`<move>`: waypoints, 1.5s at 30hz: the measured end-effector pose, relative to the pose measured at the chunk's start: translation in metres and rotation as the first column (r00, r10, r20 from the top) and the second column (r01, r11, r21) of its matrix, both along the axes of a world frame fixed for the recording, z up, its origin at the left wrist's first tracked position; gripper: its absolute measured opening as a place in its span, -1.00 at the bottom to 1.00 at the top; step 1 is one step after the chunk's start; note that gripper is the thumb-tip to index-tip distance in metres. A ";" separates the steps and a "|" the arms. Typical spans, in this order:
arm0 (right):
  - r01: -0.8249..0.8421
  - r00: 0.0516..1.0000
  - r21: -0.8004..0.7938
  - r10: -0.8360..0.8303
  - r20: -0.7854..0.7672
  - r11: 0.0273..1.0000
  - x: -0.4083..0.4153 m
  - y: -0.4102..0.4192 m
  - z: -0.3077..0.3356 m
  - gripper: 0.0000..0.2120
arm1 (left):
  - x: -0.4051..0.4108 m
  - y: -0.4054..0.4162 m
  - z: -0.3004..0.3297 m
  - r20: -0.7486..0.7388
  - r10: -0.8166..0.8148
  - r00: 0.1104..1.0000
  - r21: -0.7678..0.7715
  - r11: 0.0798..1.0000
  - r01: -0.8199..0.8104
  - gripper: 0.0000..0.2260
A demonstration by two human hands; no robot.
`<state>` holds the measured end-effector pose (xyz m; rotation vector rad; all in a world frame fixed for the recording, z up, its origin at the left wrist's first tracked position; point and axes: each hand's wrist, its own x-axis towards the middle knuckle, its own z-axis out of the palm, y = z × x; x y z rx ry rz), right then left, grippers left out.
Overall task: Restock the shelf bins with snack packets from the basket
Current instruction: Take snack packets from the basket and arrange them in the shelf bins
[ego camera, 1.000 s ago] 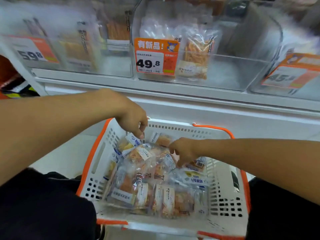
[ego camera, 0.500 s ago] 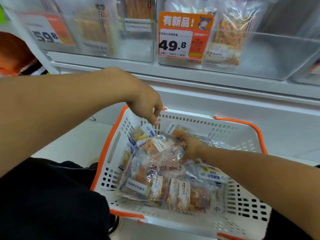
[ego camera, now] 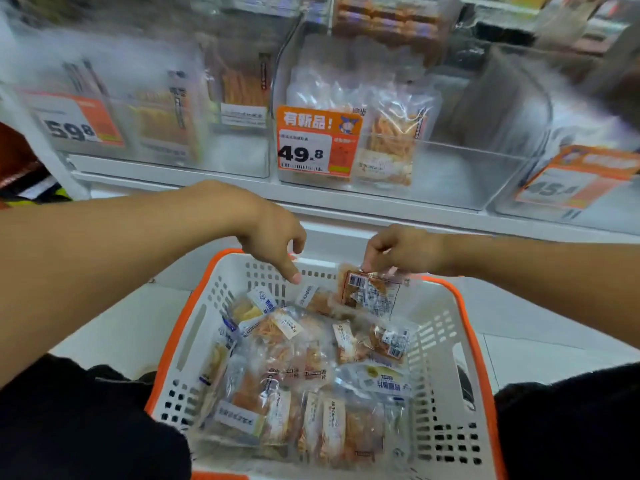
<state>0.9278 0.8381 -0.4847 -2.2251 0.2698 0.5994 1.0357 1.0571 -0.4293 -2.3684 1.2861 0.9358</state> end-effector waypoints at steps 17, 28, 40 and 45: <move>0.113 0.936 0.453 -0.247 0.250 0.884 -0.022 0.012 0.129 -0.43 | -0.004 0.013 0.041 0.629 0.053 0.776 -0.770 0.184 0.611 -0.61; 0.088 0.812 0.421 -0.310 0.495 0.903 -0.003 0.004 0.158 -0.71 | 0.010 0.014 0.048 0.112 0.375 0.920 -0.993 0.078 0.089 -0.36; 0.187 0.781 -0.677 0.310 0.542 0.712 0.016 -0.060 0.161 -0.76 | 0.010 -0.003 0.041 0.157 0.319 0.935 -0.977 0.190 0.099 -0.74; 0.145 0.819 -0.664 0.288 0.497 0.734 0.054 -0.049 0.141 -0.75 | 0.010 -0.010 0.036 0.127 0.277 0.952 -0.975 0.211 0.069 -0.81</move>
